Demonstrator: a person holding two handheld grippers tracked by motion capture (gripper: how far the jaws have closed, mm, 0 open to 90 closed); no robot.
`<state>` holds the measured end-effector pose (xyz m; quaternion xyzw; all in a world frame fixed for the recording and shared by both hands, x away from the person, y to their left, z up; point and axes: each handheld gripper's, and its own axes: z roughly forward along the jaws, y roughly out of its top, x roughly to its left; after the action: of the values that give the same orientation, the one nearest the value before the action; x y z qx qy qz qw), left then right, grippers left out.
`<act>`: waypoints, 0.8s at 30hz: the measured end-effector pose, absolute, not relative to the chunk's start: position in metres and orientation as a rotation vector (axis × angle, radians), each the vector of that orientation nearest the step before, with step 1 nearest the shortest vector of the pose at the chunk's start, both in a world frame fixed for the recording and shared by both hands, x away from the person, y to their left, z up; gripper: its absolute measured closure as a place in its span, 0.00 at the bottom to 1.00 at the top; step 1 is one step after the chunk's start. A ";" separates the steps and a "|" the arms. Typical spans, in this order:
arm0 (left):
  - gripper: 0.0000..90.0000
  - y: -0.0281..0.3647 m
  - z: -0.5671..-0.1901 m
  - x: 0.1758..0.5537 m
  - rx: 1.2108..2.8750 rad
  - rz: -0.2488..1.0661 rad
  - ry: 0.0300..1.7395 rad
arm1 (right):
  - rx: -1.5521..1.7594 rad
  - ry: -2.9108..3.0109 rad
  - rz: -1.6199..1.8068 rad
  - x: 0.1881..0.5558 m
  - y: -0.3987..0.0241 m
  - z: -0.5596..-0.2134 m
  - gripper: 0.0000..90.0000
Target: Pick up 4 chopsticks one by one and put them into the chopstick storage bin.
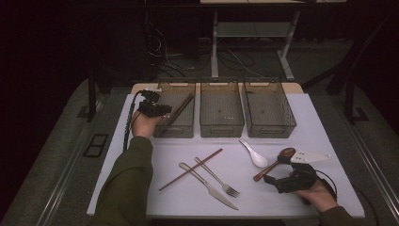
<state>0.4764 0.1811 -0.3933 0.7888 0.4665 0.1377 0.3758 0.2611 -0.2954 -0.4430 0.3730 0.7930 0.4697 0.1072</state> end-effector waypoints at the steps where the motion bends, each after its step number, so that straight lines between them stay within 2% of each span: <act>1: 0.84 0.181 -0.393 0.476 2.013 0.356 1.188 | 1.098 2.334 1.383 0.261 -0.295 -0.443 0.01; 12: 0.74 0.182 -0.384 0.470 2.008 0.359 1.145 | 1.098 2.333 1.381 0.261 -0.295 -0.443 0.01; 24: 0.55 0.183 -0.370 0.457 2.023 0.324 1.049 | 1.102 2.333 1.381 0.261 -0.295 -0.443 0.01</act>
<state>0.4573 0.1830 -0.3703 0.8026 0.4163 0.1284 0.4076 0.2612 -0.2953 -0.4432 0.3742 0.7927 0.4691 0.1073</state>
